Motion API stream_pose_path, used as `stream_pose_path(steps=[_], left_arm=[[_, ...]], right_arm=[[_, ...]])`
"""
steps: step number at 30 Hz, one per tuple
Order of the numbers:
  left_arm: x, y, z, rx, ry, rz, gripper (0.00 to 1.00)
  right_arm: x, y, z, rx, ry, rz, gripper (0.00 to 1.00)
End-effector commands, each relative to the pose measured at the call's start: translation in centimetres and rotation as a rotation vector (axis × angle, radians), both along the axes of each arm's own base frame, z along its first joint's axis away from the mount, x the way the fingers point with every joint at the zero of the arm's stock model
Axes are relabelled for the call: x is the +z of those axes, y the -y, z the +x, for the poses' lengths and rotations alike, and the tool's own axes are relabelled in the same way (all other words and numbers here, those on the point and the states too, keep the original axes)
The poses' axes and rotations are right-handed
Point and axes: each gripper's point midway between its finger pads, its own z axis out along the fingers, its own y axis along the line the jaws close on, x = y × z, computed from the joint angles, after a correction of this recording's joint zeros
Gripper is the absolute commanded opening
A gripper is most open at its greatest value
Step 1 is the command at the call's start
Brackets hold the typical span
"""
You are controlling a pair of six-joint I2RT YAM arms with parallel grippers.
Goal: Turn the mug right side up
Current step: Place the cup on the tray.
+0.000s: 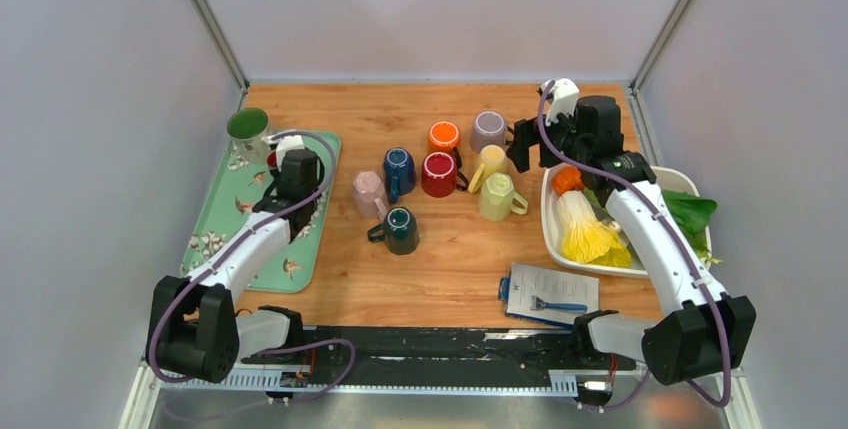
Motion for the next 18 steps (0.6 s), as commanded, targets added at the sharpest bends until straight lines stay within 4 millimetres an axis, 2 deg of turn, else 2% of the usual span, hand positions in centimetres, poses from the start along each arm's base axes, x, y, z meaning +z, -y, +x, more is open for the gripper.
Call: stream_pose_path(steps=[1,2,4,8,13,18], left_arm=[[1.4,1.5,1.4,-0.039,0.095,-0.09,0.25],[1.0,1.6,1.2,-0.045,0.085,-0.098,0.32],[0.5,2.0,0.9,-0.06,0.062,-0.113,0.38],[-0.3,2.4,0.2,-0.071,0.004,-0.138,0.44],[-0.2,3.6,-0.2,-0.108,-0.026,-0.195,0.53],[-0.2,3.7,-1.5,-0.124,-0.114,-0.187,0.58]], right_arm=[[2.3,0.1,0.1,0.008,0.072,0.035,1.0],[2.4,0.0,0.1,0.009,0.074,0.04,1.0],[2.5,-0.1,0.1,0.015,0.073,0.05,1.0],[2.5,-0.3,-0.1,0.023,0.07,0.059,1.0],[2.5,0.0,-0.1,0.014,0.073,0.069,1.0],[2.7,0.1,-0.2,0.009,0.075,0.078,1.0]])
